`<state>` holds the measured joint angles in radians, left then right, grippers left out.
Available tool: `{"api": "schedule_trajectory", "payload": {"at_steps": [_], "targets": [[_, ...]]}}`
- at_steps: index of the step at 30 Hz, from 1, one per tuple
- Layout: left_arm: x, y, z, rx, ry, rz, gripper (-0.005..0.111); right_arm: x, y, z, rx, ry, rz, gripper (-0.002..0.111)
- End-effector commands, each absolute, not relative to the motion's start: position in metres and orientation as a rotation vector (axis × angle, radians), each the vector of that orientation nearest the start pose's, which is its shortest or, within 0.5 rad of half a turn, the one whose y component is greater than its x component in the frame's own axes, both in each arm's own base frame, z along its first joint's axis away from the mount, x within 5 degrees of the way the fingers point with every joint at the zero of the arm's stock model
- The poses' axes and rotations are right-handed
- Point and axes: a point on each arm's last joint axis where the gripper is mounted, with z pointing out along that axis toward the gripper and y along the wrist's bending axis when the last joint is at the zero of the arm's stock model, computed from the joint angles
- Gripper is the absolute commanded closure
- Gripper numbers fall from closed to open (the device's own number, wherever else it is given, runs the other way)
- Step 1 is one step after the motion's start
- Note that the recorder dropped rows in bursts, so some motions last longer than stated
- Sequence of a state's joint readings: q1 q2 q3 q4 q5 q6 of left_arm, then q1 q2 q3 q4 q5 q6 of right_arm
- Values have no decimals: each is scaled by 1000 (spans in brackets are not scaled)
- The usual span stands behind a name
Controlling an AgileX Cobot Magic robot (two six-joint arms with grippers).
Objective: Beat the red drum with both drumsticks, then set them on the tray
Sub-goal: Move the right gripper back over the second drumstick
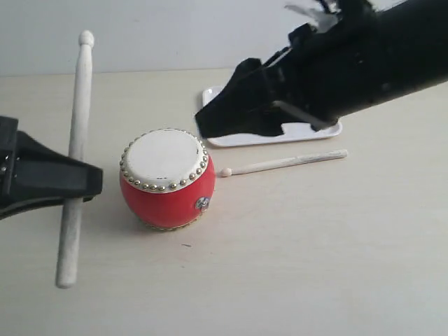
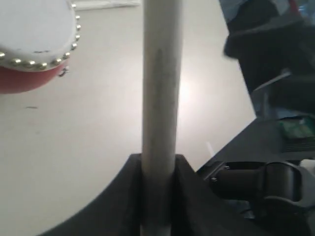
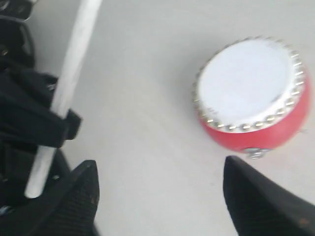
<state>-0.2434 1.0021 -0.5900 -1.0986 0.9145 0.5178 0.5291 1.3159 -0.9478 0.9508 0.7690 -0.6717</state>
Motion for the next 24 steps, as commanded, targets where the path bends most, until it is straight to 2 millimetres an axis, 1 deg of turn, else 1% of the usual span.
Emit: {"api": "schedule_trajectory", "payload": {"at_steps": [1,3,4,7,10,13,15,17,19,20,22,23,24], "targets": [[127,-82,277,288,2612,-899,107,214,147,317,-708,2224,746,51],[120,-75,280,304,2676,-805,107,217,140,317,-715,2226,685,58],[117,-72,282,313,2704,-754,107,218,138,316,-718,2229,664,59],[112,-61,289,334,2760,-588,107,226,131,309,-736,2261,571,59],[112,-51,296,315,2781,-437,107,240,123,300,-778,2342,451,59],[115,-45,301,308,2765,-334,107,256,118,291,-887,2447,312,59],[116,-44,302,312,2762,-313,107,268,116,282,-1025,2520,184,59],[115,-45,302,310,2764,-322,107,283,115,273,-1126,2598,97,59],[115,-46,302,307,2763,-338,107,296,117,263,-1198,2671,41,59],[115,-46,302,307,2763,-341,107,304,118,257,-1261,2710,15,59],[115,-46,302,307,2763,-341,107,315,119,250,-1338,2749,-22,59],[115,-46,302,307,2763,-341,107,321,121,242,-1394,2763,-27,59],[115,-46,302,307,2763,-341,107,326,123,239,-1431,2755,-27,59]]}}
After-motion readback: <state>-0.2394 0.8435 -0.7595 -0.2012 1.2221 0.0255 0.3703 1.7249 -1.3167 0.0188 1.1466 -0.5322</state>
